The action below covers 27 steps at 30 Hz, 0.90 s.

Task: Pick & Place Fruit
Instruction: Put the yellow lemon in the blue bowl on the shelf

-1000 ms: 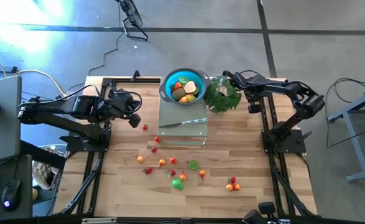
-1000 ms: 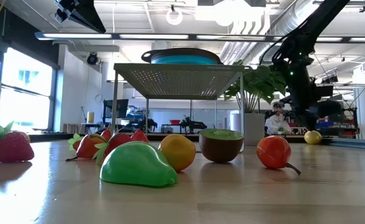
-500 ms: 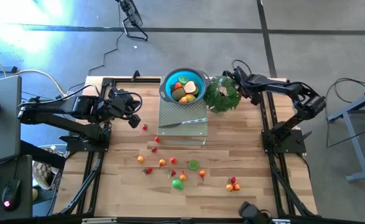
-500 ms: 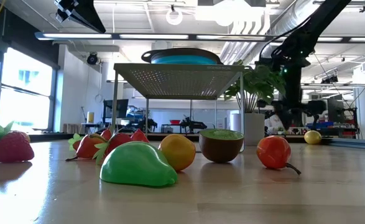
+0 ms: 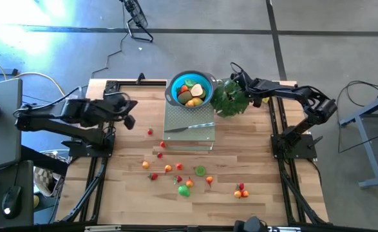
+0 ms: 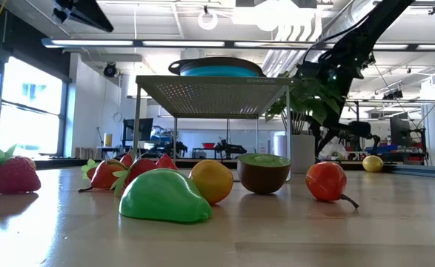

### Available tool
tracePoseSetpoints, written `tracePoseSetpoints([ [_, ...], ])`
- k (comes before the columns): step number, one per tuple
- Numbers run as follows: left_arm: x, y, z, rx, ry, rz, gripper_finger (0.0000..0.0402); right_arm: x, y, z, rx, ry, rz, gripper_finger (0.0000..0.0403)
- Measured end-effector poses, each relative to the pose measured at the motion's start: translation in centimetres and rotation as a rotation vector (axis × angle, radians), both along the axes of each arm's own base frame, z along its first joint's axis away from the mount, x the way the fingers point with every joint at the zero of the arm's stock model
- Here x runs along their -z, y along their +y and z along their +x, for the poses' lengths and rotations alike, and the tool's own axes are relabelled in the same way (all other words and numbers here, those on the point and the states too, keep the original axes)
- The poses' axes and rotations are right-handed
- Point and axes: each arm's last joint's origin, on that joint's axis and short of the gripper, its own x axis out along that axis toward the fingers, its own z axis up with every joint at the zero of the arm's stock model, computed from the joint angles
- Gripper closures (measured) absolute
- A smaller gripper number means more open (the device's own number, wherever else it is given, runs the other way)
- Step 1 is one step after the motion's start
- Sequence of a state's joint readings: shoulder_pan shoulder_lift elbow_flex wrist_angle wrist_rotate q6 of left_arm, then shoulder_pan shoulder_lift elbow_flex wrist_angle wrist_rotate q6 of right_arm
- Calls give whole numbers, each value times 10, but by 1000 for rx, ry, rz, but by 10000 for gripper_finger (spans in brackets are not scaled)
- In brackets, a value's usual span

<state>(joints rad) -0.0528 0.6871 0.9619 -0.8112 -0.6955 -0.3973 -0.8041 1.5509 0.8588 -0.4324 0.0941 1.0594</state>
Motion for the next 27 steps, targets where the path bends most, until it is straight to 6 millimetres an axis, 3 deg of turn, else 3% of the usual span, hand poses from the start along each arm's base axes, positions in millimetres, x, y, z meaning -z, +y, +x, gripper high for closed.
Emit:
tracePoseSetpoints([
  [5, 14, 0, -21, 61, -166, -31, 399, -15, -4, 9, -45, -9, -40, 401],
  [9, 17, 0, -33, 67, -189, -35, 399, -29, -11, 7, -52, 54, -59, 401],
  [17, 18, 0, -36, 82, -187, -49, 398, -42, -17, 6, -117, 89, -77, 401],
  [27, 20, -1, -36, 125, -163, -70, 398, -44, -19, 11, -249, 34, -91, 401],
])
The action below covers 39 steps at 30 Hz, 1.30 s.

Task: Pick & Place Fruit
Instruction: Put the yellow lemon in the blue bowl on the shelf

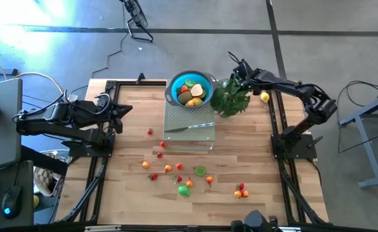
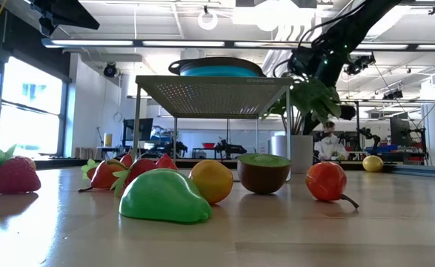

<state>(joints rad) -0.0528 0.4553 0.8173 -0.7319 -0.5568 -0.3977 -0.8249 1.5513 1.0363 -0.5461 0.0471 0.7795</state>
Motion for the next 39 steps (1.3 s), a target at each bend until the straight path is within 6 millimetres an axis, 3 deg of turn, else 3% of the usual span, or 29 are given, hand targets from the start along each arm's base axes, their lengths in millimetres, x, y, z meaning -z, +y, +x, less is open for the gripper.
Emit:
tracePoseSetpoints([
  [19, 0, 0, 0, 0, 1, 0, 398, -9, -6, 14, -121, -177, -67, 401],
  [28, 0, 0, 0, -1, 1, 0, 398, -11, -13, 5, -88, -179, -74, 401],
  [39, 0, 0, 0, -1, 1, 0, 398, -49, -18, -19, 58, -405, -126, 401],
])
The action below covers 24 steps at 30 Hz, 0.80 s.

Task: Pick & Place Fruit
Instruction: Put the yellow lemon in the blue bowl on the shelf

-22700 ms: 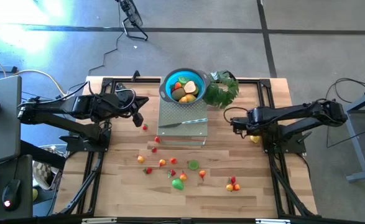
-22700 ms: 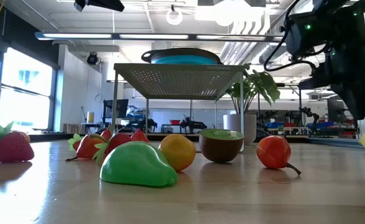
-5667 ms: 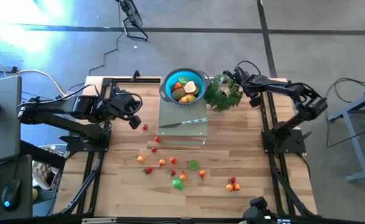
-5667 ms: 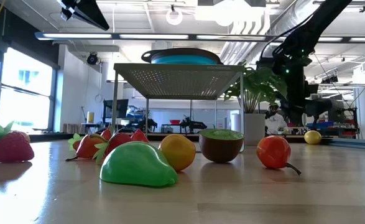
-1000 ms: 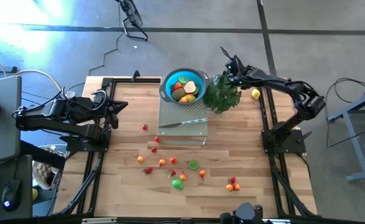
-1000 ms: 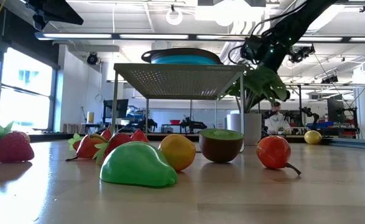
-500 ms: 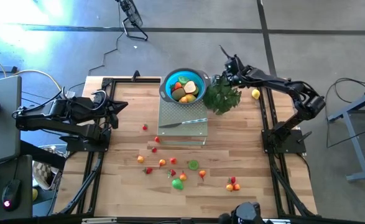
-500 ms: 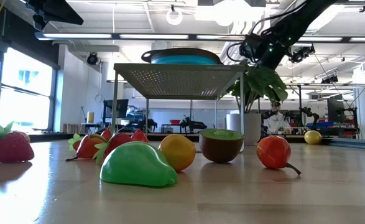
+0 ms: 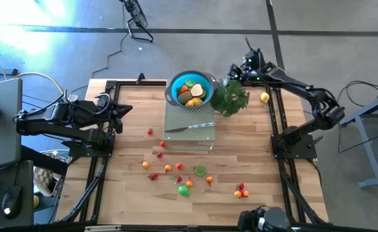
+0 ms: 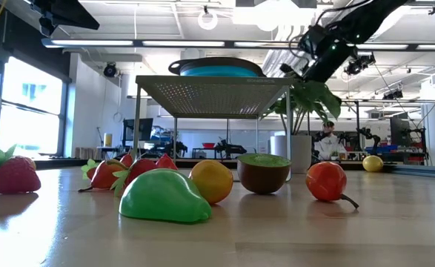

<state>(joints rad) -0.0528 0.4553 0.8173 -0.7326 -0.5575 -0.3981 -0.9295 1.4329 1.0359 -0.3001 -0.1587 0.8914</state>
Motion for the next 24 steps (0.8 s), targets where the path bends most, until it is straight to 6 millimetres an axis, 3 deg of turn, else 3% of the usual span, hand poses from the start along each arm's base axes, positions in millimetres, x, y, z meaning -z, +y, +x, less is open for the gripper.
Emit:
tracePoseSetpoints([
  [11, 0, 0, 0, 0, 0, 0, 398, -27, 20, -29, 346, 63, -41, 401],
  [16, 0, 0, 0, 0, 1, 0, 398, -24, 26, -37, 488, 138, -5, 401],
  [24, 0, 0, 0, 0, 1, 0, 398, -13, 16, -34, 527, 193, 85, 401],
])
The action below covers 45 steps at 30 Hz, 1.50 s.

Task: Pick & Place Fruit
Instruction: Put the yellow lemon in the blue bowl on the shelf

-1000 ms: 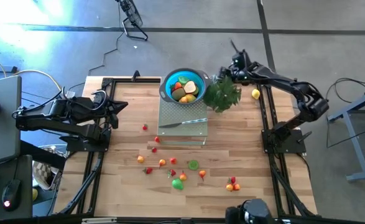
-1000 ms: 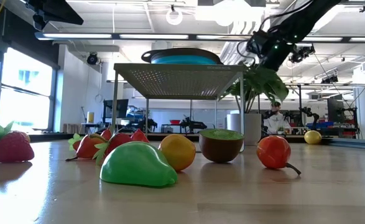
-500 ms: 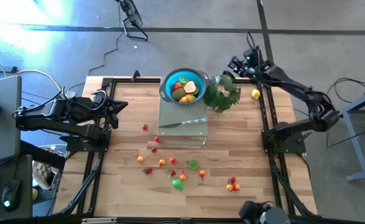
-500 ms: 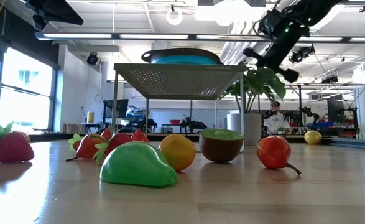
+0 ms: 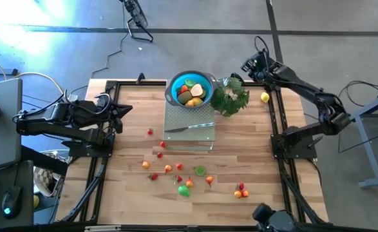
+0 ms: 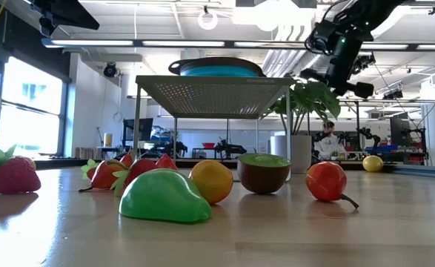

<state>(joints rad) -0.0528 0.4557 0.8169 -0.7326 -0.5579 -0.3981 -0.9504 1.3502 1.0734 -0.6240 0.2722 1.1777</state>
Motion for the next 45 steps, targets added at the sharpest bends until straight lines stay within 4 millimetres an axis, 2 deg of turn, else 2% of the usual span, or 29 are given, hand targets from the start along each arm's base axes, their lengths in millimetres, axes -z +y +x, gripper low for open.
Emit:
tracePoseSetpoints([
  [3, 0, 0, 0, 0, 0, 0, 398, -8, -5, 4, 18, 46, 29, 401],
  [10, 0, 0, 0, 0, 0, 0, 398, -42, -16, 24, 28, 161, 65, 401],
  [13, 0, 0, 0, 0, 0, 0, 398, -47, -23, 34, 23, 217, 95, 401],
  [18, 0, 0, 0, 0, 0, 0, 398, -42, -39, 47, 35, 276, 182, 401],
  [24, 0, 0, 0, 0, 0, 0, 398, -31, -61, 49, 108, 354, 296, 401],
  [34, 0, 0, 0, 0, 0, 0, 398, -8, -92, 28, 301, 527, 497, 401],
  [41, 0, 0, 0, 0, 0, 0, 398, 8, -105, 20, 372, 499, 555, 401],
  [45, 0, 0, 0, 0, 0, 0, 398, 9, -107, 17, 451, 439, 561, 401],
])
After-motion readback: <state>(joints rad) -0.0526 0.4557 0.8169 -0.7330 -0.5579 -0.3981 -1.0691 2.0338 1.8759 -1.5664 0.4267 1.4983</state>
